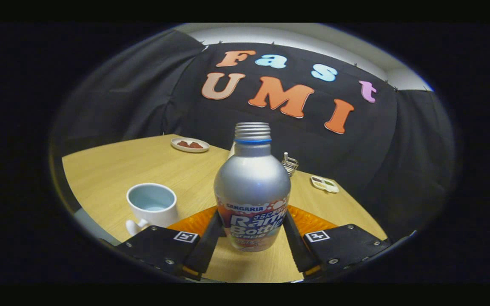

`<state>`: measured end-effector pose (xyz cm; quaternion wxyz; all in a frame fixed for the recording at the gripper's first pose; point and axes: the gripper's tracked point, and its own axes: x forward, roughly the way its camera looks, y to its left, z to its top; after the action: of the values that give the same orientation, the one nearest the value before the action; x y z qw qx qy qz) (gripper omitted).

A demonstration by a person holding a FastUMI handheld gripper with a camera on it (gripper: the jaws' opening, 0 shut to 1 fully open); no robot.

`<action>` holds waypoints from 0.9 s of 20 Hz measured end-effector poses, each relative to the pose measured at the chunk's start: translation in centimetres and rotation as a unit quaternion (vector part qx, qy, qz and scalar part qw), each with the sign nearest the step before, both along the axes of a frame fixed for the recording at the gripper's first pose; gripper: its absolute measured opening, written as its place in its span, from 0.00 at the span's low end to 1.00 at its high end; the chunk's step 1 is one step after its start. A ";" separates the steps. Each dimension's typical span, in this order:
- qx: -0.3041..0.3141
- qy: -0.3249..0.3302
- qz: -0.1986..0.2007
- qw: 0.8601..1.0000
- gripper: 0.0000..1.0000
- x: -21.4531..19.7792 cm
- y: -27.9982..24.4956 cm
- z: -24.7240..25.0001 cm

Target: Take the bottle from table, then pour the juice into the cup, finally place the bottle on the coaster

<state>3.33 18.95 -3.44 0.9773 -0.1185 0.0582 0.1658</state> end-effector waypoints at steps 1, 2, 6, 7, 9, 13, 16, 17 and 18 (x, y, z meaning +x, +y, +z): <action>0.022 0.005 0.002 1.000 0.76 0.3 0.3 0.0; 0.040 0.008 0.004 0.999 0.76 0.6 0.6 0.0; 0.065 0.024 0.014 0.997 0.76 2.1 2.2 -1.1; 0.070 0.029 0.015 0.997 0.77 2.6 2.6 -1.5; 0.085 0.041 0.015 0.995 0.77 3.5 3.0 -2.1; 0.112 0.058 0.016 0.992 0.77 5.0 3.8 -3.0; 0.113 0.071 0.015 0.991 0.77 5.4 4.1 -4.1; 0.116 0.066 0.016 0.991 0.77 5.6 4.1 -3.7; 0.113 0.070 0.015 0.991 0.77 5.8 4.1 -4.0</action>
<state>9.17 23.10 -7.48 0.9752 0.0038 0.1059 0.1942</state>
